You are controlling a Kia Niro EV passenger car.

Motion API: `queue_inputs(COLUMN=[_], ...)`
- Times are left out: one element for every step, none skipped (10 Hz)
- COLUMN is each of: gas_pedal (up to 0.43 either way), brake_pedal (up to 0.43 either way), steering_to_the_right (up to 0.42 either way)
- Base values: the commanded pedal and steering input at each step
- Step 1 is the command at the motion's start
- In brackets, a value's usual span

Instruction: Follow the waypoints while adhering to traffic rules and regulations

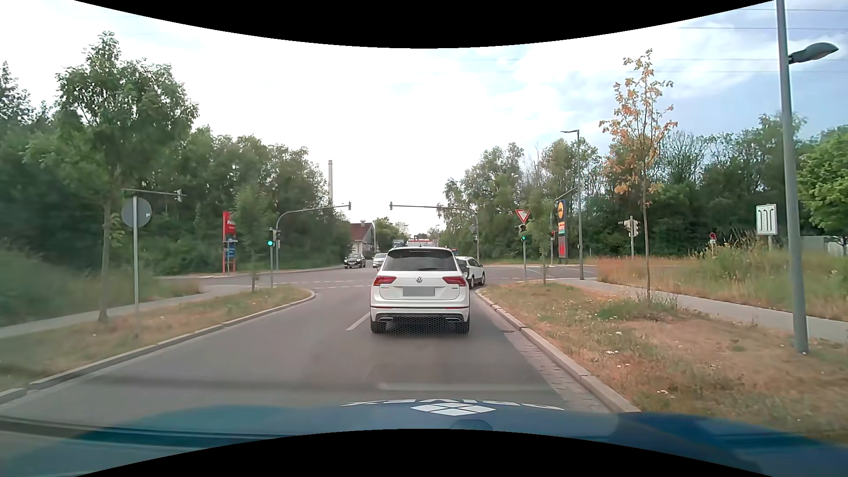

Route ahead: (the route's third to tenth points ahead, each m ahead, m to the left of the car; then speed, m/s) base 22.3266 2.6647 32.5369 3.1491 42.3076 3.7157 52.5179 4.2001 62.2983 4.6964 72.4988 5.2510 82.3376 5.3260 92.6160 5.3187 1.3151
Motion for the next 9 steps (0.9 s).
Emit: queue_inputs(gas_pedal=[0.0,0.0,0.039,0.22,0.26,0.287,0.331,0.37,0.39], brake_pedal=[0.0,0.0,0.0,0.0,0.0,0.0,0.0,0.0,0.0], steering_to_the_right=[0.002,0.002,0.002,0.002,0.002,0.002,0.002,0.003,0.003])
